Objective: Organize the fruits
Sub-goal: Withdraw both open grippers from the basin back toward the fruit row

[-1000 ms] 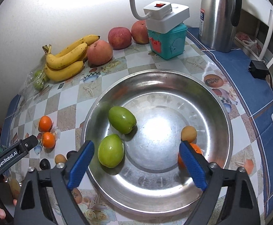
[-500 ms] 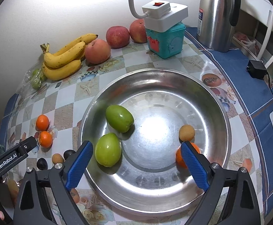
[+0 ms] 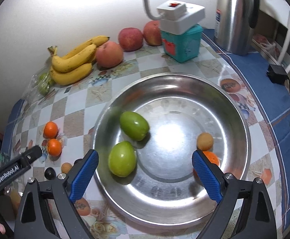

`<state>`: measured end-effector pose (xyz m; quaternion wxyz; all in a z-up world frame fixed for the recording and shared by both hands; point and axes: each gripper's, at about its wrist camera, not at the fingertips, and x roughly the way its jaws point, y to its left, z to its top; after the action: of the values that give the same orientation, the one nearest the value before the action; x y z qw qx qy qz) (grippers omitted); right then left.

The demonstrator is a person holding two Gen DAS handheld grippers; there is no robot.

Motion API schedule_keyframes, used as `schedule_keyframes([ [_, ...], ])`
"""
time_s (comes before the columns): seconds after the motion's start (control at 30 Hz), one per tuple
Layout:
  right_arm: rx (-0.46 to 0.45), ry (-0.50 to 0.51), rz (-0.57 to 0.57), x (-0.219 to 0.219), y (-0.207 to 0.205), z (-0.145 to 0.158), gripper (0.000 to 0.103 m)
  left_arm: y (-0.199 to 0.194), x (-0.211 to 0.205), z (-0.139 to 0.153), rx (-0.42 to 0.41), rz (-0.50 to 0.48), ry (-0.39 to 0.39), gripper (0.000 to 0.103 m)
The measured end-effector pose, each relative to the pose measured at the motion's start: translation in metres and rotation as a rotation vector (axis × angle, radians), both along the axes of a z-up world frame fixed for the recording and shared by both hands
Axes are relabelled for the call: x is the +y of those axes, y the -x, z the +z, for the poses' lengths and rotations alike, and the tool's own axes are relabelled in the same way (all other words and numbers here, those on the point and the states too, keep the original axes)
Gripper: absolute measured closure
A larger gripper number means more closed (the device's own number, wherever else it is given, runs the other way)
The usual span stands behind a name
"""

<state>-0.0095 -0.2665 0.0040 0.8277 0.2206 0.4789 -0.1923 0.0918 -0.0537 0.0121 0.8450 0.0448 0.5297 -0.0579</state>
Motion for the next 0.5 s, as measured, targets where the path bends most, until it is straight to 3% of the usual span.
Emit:
schedule_keyframes([
  [0.5, -0.098, -0.089, 0.211, 0.067, -0.026, 0.019, 0.008, -0.009, 0.069, 0.013, -0.004, 0.114, 0.032, 0.000],
])
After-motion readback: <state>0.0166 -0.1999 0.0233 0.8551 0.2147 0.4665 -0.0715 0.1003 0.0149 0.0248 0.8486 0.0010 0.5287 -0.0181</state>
